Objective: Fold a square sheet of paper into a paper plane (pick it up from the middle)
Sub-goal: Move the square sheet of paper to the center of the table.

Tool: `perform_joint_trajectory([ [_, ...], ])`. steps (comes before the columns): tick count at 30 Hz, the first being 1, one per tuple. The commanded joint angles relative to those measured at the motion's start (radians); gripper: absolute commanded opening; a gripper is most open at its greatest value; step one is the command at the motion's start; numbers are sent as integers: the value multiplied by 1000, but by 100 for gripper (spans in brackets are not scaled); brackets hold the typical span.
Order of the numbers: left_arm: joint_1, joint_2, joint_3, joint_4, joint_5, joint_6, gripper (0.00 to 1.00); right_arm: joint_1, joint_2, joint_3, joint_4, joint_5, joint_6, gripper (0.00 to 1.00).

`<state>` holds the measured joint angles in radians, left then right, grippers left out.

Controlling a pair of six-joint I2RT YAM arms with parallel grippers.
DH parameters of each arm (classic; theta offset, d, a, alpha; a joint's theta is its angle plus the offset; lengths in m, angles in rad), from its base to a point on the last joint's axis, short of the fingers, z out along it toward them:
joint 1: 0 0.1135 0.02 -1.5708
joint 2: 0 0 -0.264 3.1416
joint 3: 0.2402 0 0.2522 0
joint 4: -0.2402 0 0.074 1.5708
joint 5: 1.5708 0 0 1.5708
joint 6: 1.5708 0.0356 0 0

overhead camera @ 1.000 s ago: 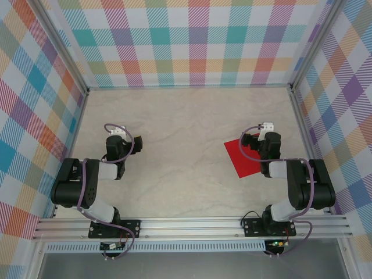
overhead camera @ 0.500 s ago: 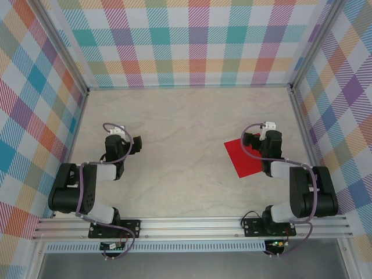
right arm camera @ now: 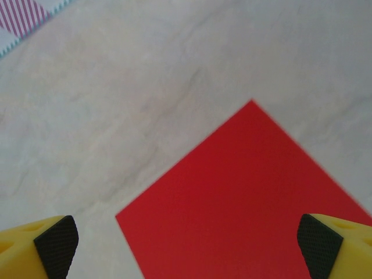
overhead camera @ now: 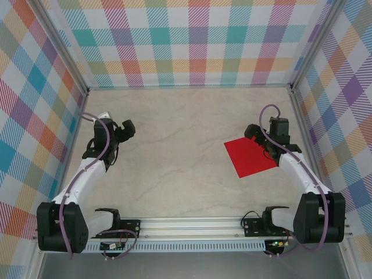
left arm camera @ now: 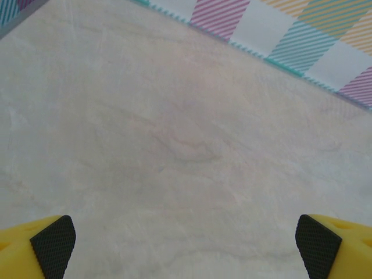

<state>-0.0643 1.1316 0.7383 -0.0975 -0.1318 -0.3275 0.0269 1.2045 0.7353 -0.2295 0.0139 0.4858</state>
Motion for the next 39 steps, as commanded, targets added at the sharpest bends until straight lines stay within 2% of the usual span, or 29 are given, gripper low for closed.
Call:
perform_joint_trajectory([
  [1, -12, -35, 65, -278, 21, -72, 100, 2, 10, 17, -148, -154, 80, 100],
  [4, -12, -38, 110, -389, 36, -69, 100, 17, 28, -6, -150, -230, 84, 100],
  [7, -11, -47, 101, -411, 59, -64, 100, 40, 63, -7, -153, -254, 80, 100],
  [13, -11, -29, 78, -374, 111, -55, 100, 86, 176, 27, -169, -229, 98, 100],
  [20, -12, -21, 73, -367, 125, -59, 100, 136, 294, 40, -173, -166, 153, 100],
  [24, -11, -14, 85, -374, 128, -57, 100, 165, 326, 15, -149, -175, 212, 100],
  [33, -12, 24, 94, -386, 112, -62, 100, 355, 431, 21, -116, -205, 352, 100],
  [39, -12, 52, 98, -399, 123, -69, 100, 507, 500, 107, -134, -210, 429, 100],
])
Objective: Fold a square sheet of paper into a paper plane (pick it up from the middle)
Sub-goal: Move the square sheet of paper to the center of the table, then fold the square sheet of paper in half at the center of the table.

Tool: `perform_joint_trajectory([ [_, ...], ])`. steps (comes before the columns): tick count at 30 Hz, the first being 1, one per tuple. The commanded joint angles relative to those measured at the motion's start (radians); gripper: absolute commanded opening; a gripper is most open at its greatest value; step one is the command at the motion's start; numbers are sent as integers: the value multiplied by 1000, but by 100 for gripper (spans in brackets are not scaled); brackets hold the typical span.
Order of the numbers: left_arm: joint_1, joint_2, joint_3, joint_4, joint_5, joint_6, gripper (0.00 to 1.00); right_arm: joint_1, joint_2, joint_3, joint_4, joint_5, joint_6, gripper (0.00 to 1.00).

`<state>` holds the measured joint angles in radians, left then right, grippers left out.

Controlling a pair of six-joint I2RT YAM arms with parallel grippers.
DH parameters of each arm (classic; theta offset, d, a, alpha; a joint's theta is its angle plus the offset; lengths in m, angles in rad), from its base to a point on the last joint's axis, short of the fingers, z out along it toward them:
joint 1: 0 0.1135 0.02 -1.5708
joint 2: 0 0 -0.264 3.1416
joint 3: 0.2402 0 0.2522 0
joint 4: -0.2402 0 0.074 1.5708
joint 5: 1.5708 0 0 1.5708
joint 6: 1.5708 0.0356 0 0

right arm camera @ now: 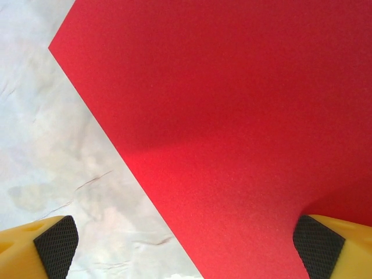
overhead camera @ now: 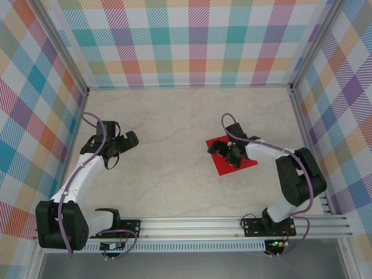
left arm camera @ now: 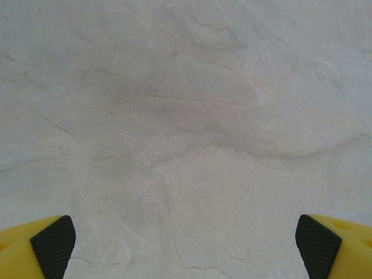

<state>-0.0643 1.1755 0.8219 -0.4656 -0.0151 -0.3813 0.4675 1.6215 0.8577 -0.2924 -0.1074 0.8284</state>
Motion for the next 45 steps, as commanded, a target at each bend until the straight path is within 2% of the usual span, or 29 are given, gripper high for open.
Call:
perform_joint_trajectory([
  [1, -12, 9, 18, -36, 7, -16, 100, 88, 87, 5, -81, -92, 93, 100],
  [5, -11, 9, 22, -41, 16, -22, 100, 106, 52, 121, -189, -45, 52, 100],
  [10, -11, 12, 17, -25, 77, -40, 100, 105, 15, 257, -354, 165, -140, 100],
  [15, -14, 27, 31, -24, 114, -41, 100, 96, 149, 377, -432, 224, -301, 100],
  [19, -14, 31, 46, -34, 97, -31, 100, 81, 251, 445, -451, 229, -342, 100],
  [24, -13, 37, 44, -43, 71, -30, 100, 74, 308, 472, -470, 219, -310, 100],
  [27, -13, 50, 46, -45, 70, -34, 100, 76, 309, 435, -450, 144, -245, 100],
  [31, -15, 74, 55, -55, 75, -37, 100, 107, 291, 322, -396, 21, -64, 100],
  [35, -15, 89, 59, -62, 70, -40, 100, 192, 237, 239, -348, -20, 114, 100],
  [38, -14, 92, 64, -70, 69, -42, 100, 228, 206, 266, -395, 6, 137, 100],
  [43, -13, 83, 61, -71, 66, -50, 100, 229, 154, 408, -599, 250, 38, 100],
  [45, -15, 81, 58, -70, 69, -52, 100, 229, 163, 429, -632, 285, 12, 100],
])
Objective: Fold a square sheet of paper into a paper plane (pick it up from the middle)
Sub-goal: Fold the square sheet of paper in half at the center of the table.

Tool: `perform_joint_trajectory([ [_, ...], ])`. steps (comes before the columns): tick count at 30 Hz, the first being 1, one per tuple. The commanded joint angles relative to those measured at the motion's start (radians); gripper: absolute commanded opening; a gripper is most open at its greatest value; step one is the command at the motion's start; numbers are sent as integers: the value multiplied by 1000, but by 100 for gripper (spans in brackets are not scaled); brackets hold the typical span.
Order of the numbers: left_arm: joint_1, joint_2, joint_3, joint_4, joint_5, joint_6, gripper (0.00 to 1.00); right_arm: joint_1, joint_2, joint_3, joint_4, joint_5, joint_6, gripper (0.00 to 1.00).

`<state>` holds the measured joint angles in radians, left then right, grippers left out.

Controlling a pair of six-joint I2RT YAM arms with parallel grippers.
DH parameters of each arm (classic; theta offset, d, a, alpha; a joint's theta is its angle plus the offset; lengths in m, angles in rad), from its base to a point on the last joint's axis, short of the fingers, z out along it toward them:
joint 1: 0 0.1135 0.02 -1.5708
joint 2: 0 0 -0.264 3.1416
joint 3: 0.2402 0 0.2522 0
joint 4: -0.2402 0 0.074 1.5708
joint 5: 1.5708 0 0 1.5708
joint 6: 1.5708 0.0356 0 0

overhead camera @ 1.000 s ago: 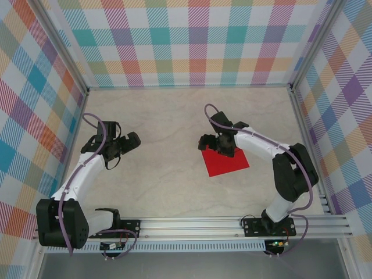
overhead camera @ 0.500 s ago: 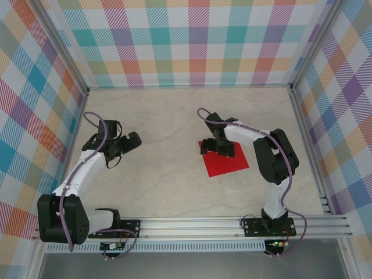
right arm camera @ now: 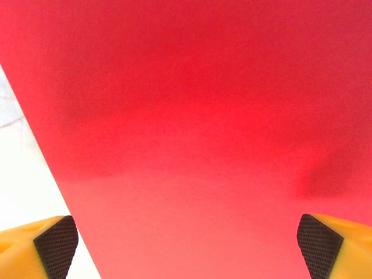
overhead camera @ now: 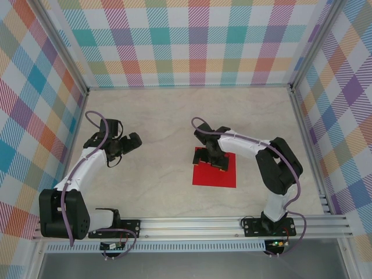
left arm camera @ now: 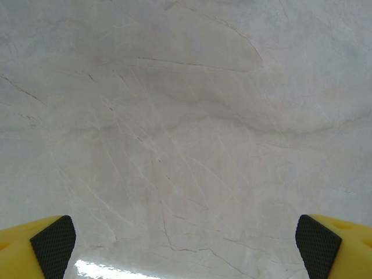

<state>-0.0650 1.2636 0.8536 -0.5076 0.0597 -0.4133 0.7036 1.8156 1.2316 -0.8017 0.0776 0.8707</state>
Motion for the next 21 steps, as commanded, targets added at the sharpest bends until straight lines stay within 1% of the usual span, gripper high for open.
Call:
perform_joint_trajectory([
  [1, -13, -7, 24, -29, -5, -21, 100, -9, -18, 54, -127, 103, -39, 100],
  [2, -13, -7, 23, -28, -6, -20, 100, -15, -5, 54, -127, 98, -46, 100],
  [7, -13, -6, 27, -34, -14, -15, 100, -53, 41, 40, -42, -16, -150, 100],
  [11, -12, 2, 30, -34, -22, -13, 100, -60, 90, 73, -65, -24, -176, 100],
  [21, -12, 29, 36, -40, -23, -10, 100, -79, 156, 34, -35, -67, -168, 100],
])
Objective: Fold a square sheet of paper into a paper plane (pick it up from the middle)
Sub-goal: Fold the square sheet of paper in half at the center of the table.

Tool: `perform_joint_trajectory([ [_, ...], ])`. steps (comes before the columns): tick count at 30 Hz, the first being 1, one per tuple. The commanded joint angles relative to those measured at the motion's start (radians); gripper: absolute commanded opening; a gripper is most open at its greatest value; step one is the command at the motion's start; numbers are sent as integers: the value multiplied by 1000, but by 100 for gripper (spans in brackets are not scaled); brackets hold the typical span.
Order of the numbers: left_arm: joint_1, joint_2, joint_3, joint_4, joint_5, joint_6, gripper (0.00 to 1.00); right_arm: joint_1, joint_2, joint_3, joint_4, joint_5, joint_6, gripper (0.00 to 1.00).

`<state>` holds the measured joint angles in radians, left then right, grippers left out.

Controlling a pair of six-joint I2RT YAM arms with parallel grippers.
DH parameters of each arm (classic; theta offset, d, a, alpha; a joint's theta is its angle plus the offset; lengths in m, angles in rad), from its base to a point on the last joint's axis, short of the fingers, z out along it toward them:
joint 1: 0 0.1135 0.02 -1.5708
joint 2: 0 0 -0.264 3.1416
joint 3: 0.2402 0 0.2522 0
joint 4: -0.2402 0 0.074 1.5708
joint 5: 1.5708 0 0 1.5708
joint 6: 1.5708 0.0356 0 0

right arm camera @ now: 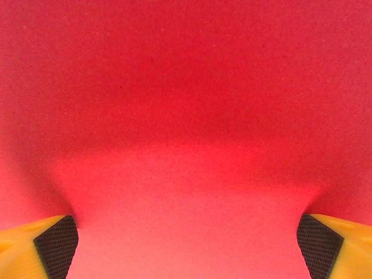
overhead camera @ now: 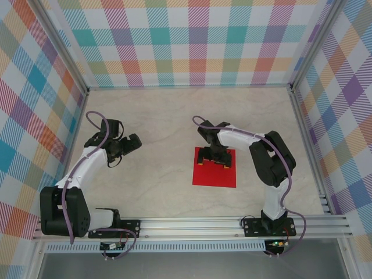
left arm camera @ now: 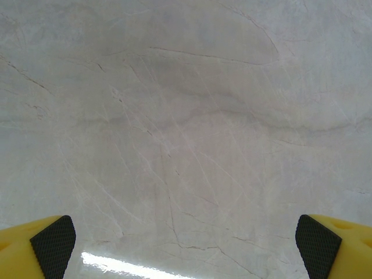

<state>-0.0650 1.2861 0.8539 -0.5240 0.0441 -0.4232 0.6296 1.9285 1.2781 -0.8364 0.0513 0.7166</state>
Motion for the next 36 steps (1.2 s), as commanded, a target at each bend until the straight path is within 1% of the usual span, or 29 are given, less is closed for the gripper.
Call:
perform_joint_trajectory([
  [1, -12, 11, 37, -26, -8, 0, 100, -5, 58, -16, -3, -42, -13, 100],
  [6, -13, 13, 37, -31, -13, 0, 100, -5, 102, -32, 11, -42, -17, 100],
  [13, -13, 13, 38, -39, -13, 0, 100, -5, 128, -46, 29, -43, -16, 97],
  [29, -13, 15, 37, -45, -7, 0, 100, -5, 106, -68, 57, -39, -11, 82],
  [36, -12, 16, 37, -47, -4, 1, 100, -5, 95, -52, 59, -25, -19, 74],
])
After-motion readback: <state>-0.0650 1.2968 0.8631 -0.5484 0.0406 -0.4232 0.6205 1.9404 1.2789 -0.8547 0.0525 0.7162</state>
